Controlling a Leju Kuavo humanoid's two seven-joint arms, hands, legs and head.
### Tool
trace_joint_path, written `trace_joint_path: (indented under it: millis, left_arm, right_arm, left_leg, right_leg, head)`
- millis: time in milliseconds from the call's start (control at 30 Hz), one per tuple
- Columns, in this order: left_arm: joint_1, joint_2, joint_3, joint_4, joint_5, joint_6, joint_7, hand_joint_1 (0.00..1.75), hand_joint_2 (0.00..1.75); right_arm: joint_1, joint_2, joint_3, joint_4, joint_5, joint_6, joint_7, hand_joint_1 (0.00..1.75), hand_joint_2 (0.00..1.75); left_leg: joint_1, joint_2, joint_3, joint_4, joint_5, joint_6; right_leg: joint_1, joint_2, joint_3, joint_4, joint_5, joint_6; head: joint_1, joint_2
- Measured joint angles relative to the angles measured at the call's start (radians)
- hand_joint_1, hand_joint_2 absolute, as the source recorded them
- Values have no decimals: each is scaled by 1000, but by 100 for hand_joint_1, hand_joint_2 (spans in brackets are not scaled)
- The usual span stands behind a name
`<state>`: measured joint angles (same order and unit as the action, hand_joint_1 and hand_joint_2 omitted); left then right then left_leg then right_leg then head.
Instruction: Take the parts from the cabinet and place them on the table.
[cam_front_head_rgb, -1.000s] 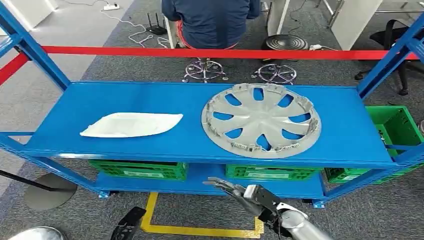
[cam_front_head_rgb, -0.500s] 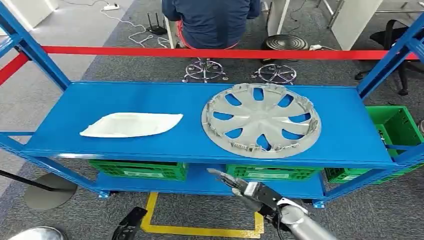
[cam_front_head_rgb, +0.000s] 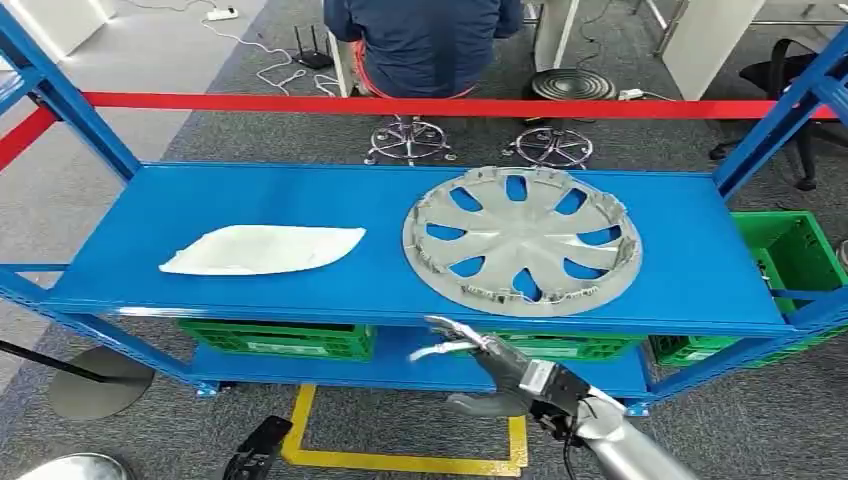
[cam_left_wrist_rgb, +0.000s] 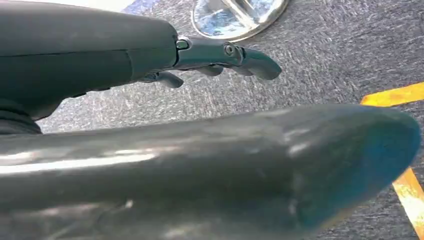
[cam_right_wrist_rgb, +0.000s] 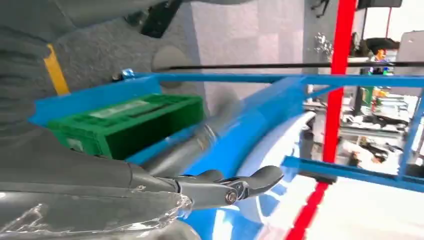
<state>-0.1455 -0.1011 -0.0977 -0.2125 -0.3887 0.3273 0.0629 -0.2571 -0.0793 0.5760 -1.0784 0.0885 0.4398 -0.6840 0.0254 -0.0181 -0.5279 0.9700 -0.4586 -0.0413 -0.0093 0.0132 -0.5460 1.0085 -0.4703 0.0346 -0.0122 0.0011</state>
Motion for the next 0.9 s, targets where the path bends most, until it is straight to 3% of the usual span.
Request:
trace_joint_path:
  millis: [100, 200, 233, 467, 633, 667, 900]
  left_arm:
    - [2, 0, 2, 0, 0, 1, 0, 0, 0]
    - [3, 0, 5, 0, -6, 16, 0, 0, 0]
    - [5, 1, 6, 0, -8, 19, 0, 0, 0]
    - [14, 5, 8, 0, -15, 21, -2, 0, 0]
    - [14, 5, 12, 0, -19, 21, -2, 0, 0]
    - [14, 5, 13, 0, -19, 22, -3, 0, 0]
    - [18, 5, 26, 0, -21, 23, -6, 0, 0]
  right_arm:
    - [9, -2, -10, -27, 2, -3, 0, 0, 175]
    - [22, -8, -21, -61, 70, -78, -8, 0, 175]
    - [28, -12, -23, -79, 104, -115, -8, 0, 0]
    - [64, -47, -36, -203, 214, -236, -10, 0, 0]
    - [90, -51, -44, -298, 393, -516, 28, 0, 0]
    - [96, -51, -46, -315, 419, -564, 37, 0, 175]
    - [126, -49, -54, -399, 548, -779, 90, 0, 175]
  left_leg:
    - [0, 0, 0, 0, 0, 0]
    - [0, 0, 0, 0, 0, 0]
    - [0, 0, 0, 0, 0, 0]
    - [0, 0, 0, 0, 0, 0]
    - [0, 0, 0, 0, 0, 0]
    - [0, 0, 0, 0, 0, 0]
    - [0, 0, 0, 0, 0, 0]
  right_leg:
    - [0, 0, 0, 0, 0, 0]
    - [0, 0, 0, 0, 0, 0]
    - [0, 0, 0, 0, 0, 0]
    - [0, 0, 0, 0, 0, 0]
    - [0, 0, 0, 0, 0, 0]
    - [0, 0, 0, 0, 0, 0]
    - [0, 0, 0, 0, 0, 0]
  head:
    - [0, 0]
    - [0, 0]
    - [0, 0]
    - [0, 0]
    - [0, 0]
    - [0, 0]
    - [0, 0]
